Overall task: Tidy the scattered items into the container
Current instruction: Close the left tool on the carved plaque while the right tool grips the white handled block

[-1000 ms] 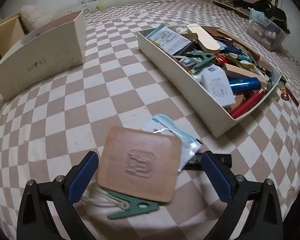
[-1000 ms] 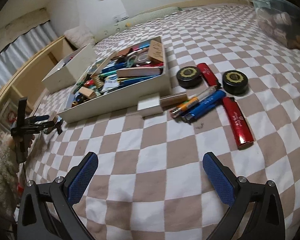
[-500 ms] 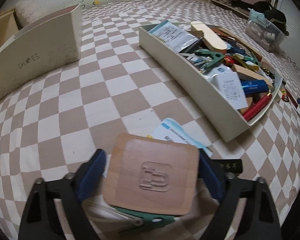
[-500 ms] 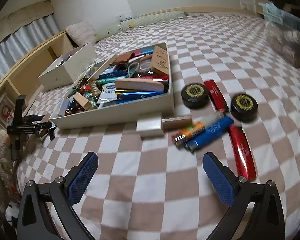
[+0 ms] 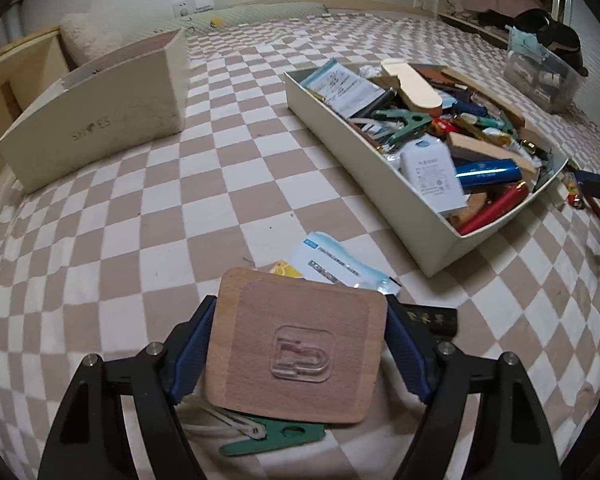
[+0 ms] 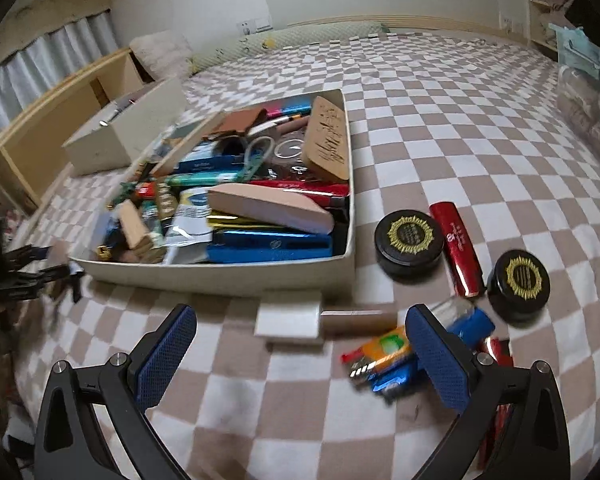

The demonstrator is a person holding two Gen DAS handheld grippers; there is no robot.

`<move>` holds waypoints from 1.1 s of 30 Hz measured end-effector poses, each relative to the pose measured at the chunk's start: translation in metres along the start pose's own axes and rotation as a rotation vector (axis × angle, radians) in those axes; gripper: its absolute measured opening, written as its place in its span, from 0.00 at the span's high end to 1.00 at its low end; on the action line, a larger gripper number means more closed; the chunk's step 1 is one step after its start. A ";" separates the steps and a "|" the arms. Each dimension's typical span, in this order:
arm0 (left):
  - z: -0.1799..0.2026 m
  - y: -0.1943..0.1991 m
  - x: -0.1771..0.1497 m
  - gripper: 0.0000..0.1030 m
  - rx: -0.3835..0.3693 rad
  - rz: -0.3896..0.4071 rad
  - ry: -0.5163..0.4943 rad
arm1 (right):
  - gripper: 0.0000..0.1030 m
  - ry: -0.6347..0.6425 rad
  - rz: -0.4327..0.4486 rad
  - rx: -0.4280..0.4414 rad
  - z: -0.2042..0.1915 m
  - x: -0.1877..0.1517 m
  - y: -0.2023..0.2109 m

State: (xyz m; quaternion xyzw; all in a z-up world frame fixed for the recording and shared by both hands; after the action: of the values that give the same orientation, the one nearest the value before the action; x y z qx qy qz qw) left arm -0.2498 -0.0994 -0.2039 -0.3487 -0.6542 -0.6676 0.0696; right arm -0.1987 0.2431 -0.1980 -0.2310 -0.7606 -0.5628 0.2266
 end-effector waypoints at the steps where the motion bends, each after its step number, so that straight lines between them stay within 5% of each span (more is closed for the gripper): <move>1: 0.000 0.005 0.000 0.23 0.002 0.005 0.010 | 0.00 0.006 -0.008 -0.010 0.001 0.001 -0.003; 6: 0.007 0.030 0.000 0.25 -0.023 0.018 0.074 | 0.00 0.022 -0.094 -0.070 0.002 -0.003 -0.025; 9: 0.023 0.039 -0.003 0.38 -0.063 0.009 0.113 | 0.00 0.014 -0.119 -0.108 0.003 -0.004 -0.033; 14: 0.050 0.052 -0.007 0.39 -0.123 0.033 0.145 | 0.04 0.026 -0.149 -0.146 0.004 -0.006 -0.039; 15: 0.053 0.052 -0.008 0.39 -0.126 0.034 0.151 | 0.16 0.029 -0.151 -0.155 0.005 -0.007 -0.040; 22: 0.048 0.046 -0.021 0.39 -0.064 0.013 0.204 | 0.16 0.076 -0.158 -0.130 -0.002 -0.013 -0.036; 28: 0.046 0.039 -0.033 0.29 -0.041 -0.046 0.240 | 0.16 0.159 -0.174 -0.072 -0.040 -0.036 -0.026; 30: 0.047 0.039 -0.038 0.10 -0.001 -0.060 0.260 | 0.16 0.171 -0.178 -0.042 -0.051 -0.046 -0.021; 33: 0.047 0.042 -0.042 0.05 0.051 -0.066 0.321 | 0.16 0.175 -0.178 -0.013 -0.061 -0.057 -0.015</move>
State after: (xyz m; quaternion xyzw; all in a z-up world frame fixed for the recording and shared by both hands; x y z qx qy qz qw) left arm -0.1784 -0.0773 -0.1973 -0.2137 -0.6624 -0.7000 0.1601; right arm -0.1571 0.1756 -0.2278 -0.1141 -0.7517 -0.6037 0.2398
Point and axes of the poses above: each gripper's, at about its wrist camera, not at the fingertips, and y roughly against the way its jaws point, z to its right, x to its top, the point moved 9 cm from there along -y, roughly the way its jaws point, and after that the axes turned 4 degrees about x, right-handed, at the moved point
